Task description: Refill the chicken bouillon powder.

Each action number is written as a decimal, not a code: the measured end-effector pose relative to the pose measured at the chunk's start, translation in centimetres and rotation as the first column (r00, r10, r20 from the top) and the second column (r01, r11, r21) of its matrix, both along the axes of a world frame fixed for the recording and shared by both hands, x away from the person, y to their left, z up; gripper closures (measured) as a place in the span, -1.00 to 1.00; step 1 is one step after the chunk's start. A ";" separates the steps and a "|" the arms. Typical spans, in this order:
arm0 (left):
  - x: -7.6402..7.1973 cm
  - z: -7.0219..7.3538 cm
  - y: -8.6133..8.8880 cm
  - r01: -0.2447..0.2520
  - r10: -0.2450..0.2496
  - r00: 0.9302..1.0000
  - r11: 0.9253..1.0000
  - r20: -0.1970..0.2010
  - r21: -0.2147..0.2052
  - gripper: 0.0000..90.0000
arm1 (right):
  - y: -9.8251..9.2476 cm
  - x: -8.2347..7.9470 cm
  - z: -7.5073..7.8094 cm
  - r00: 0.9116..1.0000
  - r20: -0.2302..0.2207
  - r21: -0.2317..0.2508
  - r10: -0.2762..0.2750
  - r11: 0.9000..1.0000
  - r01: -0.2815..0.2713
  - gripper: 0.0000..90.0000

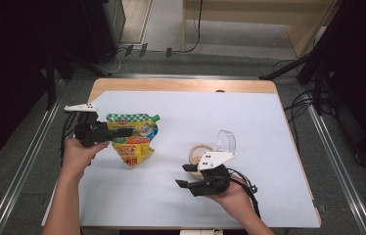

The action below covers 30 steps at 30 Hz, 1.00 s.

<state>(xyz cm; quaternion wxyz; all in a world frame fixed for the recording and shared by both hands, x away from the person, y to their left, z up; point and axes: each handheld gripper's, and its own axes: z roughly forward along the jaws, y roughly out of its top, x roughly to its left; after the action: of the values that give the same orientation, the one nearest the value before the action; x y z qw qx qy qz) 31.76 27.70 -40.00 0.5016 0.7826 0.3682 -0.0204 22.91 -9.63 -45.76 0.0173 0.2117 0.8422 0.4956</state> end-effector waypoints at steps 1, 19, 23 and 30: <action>-0.1 0.2 0.0 -0.004 0.003 1.000 1.000 0.003 0.010 0.44 | -0.1 0.0 0.0 1.000 0.004 0.001 -0.001 1.000 0.001 0.07; -1.3 3.6 1.1 -0.070 0.069 0.997 0.993 0.015 0.089 0.12 | -1.3 0.2 0.7 0.999 -0.005 -0.012 -0.038 0.999 0.038 0.08; -1.6 3.9 1.8 -0.082 0.082 0.997 0.992 0.013 0.093 0.10 | -1.5 0.1 0.9 0.999 -0.003 -0.012 -0.038 0.999 0.038 0.08; -1.9 4.0 2.8 -0.090 0.090 0.996 0.992 0.005 0.091 0.08 | -1.9 -0.2 1.2 1.000 -0.002 -0.016 -0.027 1.000 0.027 0.09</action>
<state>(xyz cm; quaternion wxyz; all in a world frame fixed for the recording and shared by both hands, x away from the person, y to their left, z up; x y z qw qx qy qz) 29.82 30.55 -36.03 0.4661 0.7871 0.4035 0.0194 22.72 -11.57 -44.55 0.0245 0.2234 0.8431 0.4885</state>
